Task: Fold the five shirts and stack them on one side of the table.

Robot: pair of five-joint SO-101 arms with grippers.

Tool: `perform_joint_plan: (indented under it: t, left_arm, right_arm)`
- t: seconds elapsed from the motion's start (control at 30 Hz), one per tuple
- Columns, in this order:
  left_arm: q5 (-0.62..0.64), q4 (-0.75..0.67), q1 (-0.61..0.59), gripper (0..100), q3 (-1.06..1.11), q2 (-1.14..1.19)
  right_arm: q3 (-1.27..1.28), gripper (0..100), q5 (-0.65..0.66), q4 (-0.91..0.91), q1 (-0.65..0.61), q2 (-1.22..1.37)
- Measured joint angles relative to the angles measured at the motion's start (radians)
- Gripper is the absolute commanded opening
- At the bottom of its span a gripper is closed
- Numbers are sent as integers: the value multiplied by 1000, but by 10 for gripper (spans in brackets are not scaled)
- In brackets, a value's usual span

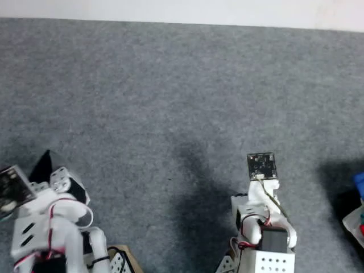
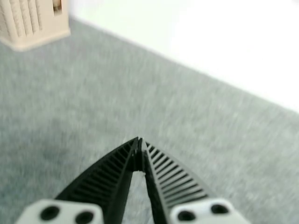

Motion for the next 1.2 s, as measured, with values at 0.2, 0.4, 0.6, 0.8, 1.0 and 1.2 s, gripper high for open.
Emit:
perform_joint_plan:
  t: [0.2,0.4,0.6,0.8,1.0,1.2]
  left_arm:
    - [0,-8,-15,6,144,-9]
    - [0,-8,-23,6,267,-43]
    - [0,-23,-23,6,391,-43]
    - [0,-103,-23,6,526,-43]
    - [-57,-222,-23,6,654,-41]
    - [-98,-215,-23,6,654,-44]
  right_arm:
    - [46,38,0,-71,0,-5]
    - [46,38,0,-89,61,-5]
    - [48,38,0,-89,77,-5]
    - [48,38,0,-89,78,-5]
    - [49,38,0,-89,78,-5]
    - [49,38,0,-89,78,-5]
